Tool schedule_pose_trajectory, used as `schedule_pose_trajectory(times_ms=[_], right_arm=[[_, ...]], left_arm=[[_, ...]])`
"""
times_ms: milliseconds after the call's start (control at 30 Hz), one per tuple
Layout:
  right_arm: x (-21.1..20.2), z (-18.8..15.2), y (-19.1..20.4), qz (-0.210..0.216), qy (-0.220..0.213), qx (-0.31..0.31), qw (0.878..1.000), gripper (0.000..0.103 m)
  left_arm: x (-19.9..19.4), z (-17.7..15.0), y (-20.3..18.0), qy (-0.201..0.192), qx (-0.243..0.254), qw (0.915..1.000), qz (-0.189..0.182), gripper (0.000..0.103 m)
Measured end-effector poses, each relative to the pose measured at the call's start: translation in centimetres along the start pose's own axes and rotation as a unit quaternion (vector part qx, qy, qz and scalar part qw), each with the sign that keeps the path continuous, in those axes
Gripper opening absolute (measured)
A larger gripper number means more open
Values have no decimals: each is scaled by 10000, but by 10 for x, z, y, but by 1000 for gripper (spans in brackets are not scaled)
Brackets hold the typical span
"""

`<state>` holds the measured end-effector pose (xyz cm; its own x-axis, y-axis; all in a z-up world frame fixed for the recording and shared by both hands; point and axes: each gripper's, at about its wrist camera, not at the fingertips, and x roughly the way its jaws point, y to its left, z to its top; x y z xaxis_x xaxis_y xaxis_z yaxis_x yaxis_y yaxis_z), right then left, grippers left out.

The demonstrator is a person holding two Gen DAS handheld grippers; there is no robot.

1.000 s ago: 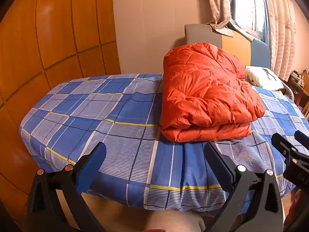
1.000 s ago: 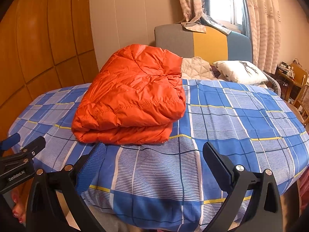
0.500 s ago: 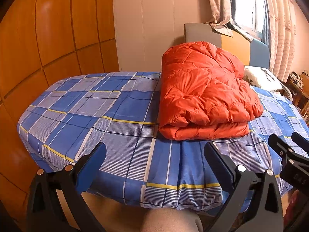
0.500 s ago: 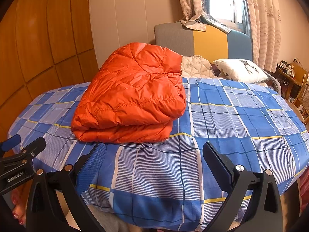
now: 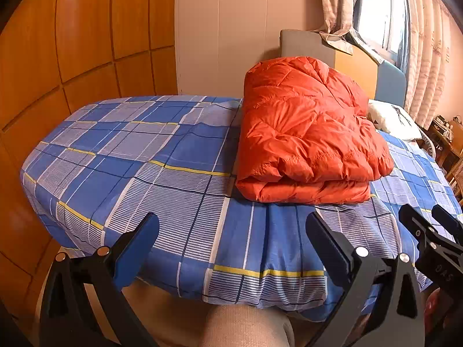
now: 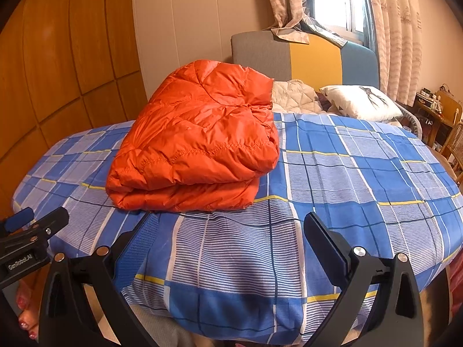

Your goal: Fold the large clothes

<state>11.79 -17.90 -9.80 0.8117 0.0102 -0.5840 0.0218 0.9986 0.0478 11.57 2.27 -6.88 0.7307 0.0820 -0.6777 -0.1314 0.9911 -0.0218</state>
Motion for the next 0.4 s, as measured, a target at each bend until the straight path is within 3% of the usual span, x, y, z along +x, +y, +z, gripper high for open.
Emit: schedule_pose_trajectory(times_ms=[400], right_arm=[[3, -1, -3, -14, 64, 56, 10000, 100]], left_arm=[[0, 2, -4, -38, 187, 9998, 89, 101]])
